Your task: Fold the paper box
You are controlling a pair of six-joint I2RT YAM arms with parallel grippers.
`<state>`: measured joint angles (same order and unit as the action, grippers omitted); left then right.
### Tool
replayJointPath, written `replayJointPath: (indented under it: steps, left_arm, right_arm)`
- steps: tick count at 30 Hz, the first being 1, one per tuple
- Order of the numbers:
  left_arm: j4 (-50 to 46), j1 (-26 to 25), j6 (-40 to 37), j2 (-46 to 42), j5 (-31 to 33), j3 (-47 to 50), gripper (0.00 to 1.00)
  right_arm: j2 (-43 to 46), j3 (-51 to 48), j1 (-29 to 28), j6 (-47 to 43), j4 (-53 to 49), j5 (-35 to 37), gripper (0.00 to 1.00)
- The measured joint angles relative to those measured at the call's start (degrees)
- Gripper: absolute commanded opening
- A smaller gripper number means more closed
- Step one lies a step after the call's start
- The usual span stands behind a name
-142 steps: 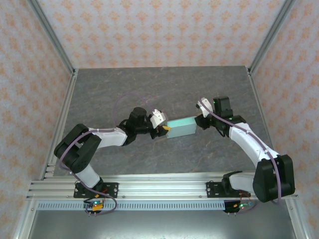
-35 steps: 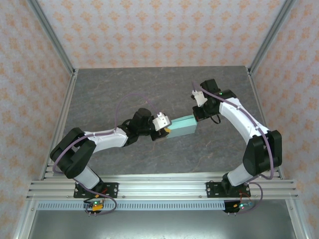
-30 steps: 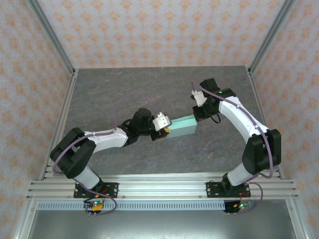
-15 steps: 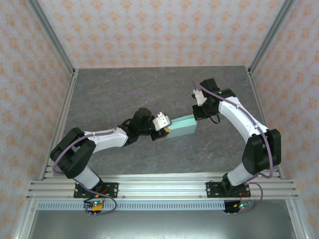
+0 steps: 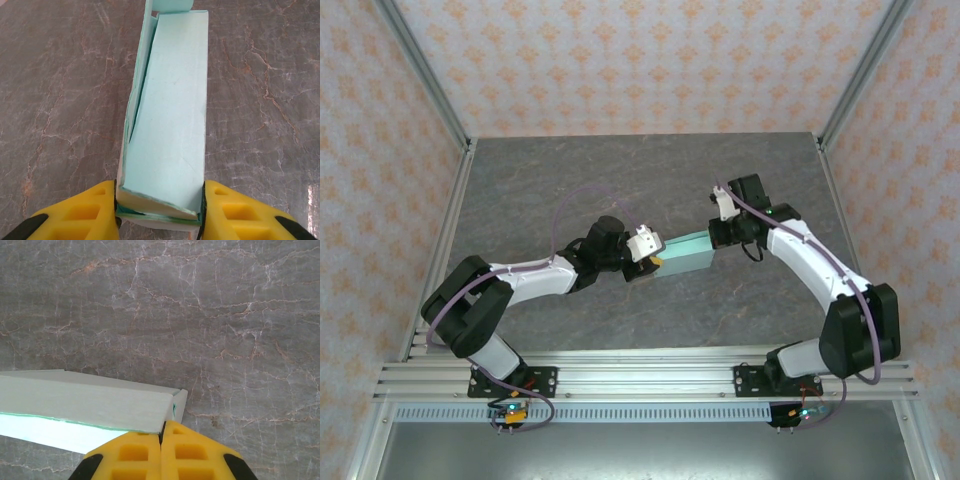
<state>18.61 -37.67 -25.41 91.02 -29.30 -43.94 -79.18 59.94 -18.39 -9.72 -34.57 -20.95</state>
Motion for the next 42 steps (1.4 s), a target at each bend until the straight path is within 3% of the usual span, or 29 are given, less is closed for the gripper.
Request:
replayJointPath:
  steps: [10,30,42]
  left_arm:
    - [-0.6,0.0,-0.1,0.5,0.0,-0.9,0.31]
    - [-2.6,0.0,-0.2,1.4,0.4,-2.7,0.31]
    - [-3.0,0.0,-0.7,1.5,0.4,-2.9,0.31]
  right_arm:
    - [6.2,-8.2,-0.1,3.7,8.5,0.2,0.04]
    - [0.2,0.5,-0.1,9.1,-1.2,0.4,0.03]
    - [5.7,-6.8,-0.1,4.6,3.2,0.4,0.11]
